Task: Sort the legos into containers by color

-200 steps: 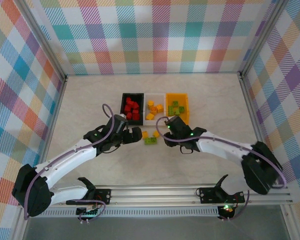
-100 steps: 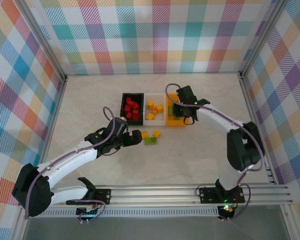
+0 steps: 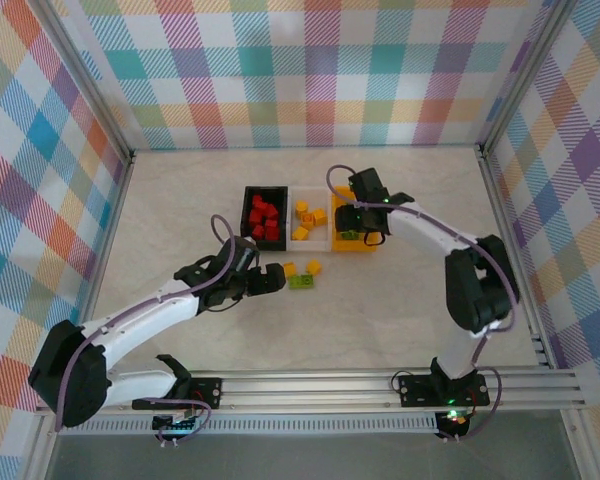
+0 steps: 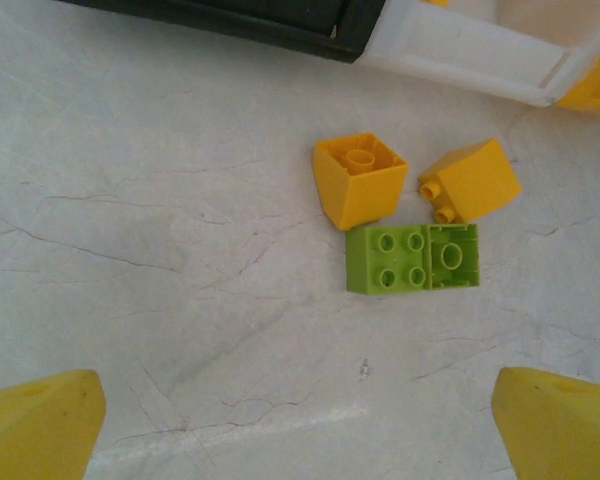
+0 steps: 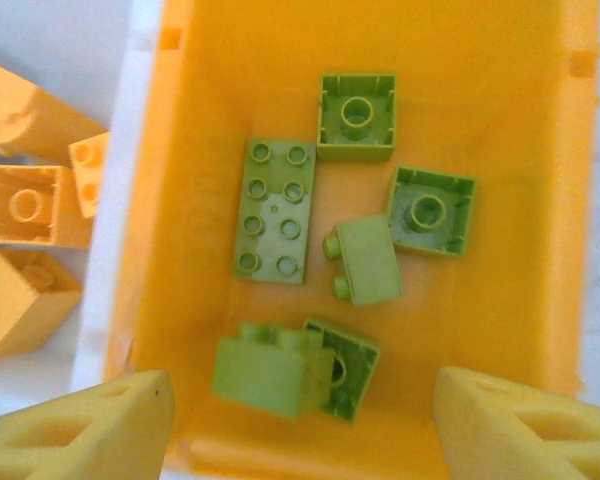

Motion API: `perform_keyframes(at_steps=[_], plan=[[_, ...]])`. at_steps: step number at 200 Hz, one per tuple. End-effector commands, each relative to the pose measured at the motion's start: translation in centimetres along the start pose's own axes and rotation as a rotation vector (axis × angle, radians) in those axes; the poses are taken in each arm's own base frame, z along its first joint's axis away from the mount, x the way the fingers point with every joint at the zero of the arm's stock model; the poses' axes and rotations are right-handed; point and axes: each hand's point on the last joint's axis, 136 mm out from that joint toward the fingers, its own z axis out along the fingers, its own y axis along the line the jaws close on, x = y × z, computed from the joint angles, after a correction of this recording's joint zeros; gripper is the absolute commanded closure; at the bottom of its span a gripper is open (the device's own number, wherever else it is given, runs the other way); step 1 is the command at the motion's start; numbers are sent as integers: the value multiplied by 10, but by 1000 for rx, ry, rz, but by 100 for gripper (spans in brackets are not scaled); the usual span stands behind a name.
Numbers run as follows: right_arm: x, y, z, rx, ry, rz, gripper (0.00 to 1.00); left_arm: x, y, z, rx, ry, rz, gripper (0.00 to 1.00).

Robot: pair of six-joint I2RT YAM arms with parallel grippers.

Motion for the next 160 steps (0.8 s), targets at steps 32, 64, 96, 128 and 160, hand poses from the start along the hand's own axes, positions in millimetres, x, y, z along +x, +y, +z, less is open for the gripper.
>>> perform_keyframes(at_steps=[32,64,96,128,160], plan=[[38,30,-42,-108,-52,-29,30,6,-34,26,23,73,144,12],[62,23,-43,-116,-34,5,30,26,-47,54,-48,143,282,14],[69,17,-45,-106,-34,11,30,35,-42,73,-140,159,347,24],[66,17,-49,-111,-52,14,30,30,-21,83,-268,129,373,26],[63,19,-53,-121,-68,14,30,21,-9,90,-314,97,345,30]])
